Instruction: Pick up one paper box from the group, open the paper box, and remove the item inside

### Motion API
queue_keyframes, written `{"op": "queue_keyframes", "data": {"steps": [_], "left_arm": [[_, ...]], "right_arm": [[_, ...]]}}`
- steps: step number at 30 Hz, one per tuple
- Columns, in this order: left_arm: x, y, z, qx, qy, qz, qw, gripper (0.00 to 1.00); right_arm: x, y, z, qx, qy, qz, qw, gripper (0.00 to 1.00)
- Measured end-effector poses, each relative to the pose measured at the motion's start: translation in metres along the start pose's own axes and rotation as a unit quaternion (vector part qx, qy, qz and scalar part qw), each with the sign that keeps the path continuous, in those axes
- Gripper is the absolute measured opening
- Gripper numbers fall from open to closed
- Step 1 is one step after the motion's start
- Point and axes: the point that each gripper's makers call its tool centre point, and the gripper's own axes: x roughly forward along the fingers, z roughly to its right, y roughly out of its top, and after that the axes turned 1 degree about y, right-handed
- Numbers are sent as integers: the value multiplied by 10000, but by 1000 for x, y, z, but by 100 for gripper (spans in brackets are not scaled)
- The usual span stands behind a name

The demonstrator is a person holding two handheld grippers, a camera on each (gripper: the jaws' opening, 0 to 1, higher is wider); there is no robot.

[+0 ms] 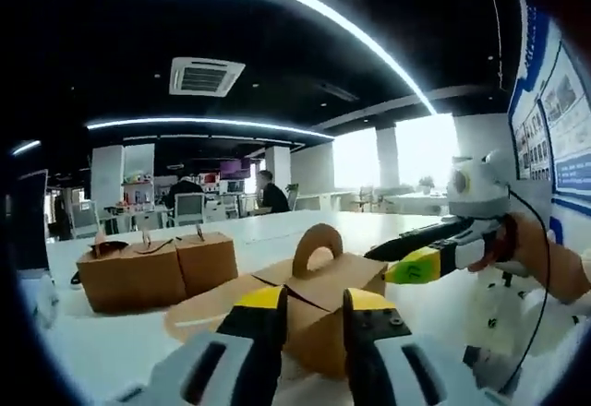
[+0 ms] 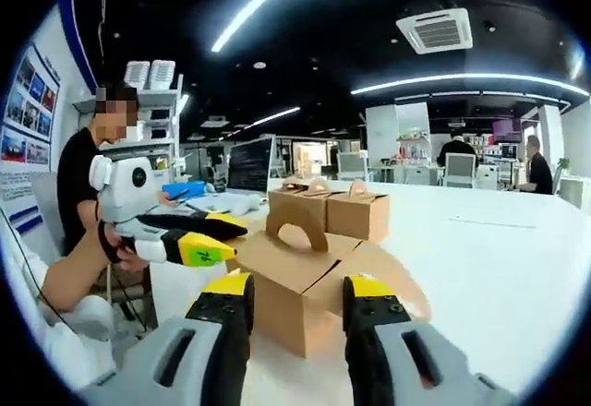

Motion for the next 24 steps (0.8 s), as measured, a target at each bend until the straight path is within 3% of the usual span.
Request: {"op": "queue_keyframes", "data": {"steps": [7,24], "left_arm": [[-1,-5,3,-368,-275,39,9989,35],[-5,-6,9,-821,-412,133,9957,36]], "right_arm": [[1,-2,-3,63,30,-61,10000,37],[6,-5,-19,301,166,-80,9994,34]]}}
